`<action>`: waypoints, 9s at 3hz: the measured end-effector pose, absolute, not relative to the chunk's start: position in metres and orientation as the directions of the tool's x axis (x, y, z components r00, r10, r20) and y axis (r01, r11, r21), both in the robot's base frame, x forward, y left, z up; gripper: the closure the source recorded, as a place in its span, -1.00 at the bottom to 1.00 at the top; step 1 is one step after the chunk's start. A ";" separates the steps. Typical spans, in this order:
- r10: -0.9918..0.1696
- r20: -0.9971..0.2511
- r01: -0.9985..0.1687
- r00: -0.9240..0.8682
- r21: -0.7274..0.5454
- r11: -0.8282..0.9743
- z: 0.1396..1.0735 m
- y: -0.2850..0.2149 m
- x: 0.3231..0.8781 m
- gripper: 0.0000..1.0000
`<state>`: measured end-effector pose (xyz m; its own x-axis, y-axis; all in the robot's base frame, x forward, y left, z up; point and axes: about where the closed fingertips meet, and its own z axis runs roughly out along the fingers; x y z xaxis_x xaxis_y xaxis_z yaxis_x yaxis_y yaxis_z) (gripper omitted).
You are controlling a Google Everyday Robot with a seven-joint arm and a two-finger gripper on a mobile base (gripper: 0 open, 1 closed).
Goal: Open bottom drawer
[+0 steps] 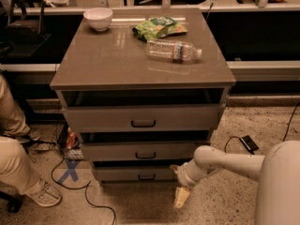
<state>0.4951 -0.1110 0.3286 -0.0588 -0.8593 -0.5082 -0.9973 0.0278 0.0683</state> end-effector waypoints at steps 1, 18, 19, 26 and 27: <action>-0.871 -0.489 -0.999 0.043 -0.017 -0.040 0.305 -0.109 0.513 -1.00; -0.944 -0.328 -0.996 -0.038 -0.060 0.061 0.159 -0.150 0.569 -1.00; -0.941 -0.332 -0.996 -0.072 -0.031 0.087 0.153 -0.167 0.553 -0.67; -0.922 -0.365 -0.988 -0.128 -0.034 0.151 0.151 -0.195 0.501 0.18; -0.922 -0.366 -0.988 -0.128 -0.031 0.150 0.150 -0.194 0.499 -0.29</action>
Offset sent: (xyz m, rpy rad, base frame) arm 0.0637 0.0004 -0.0773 -0.0082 -0.2088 0.1967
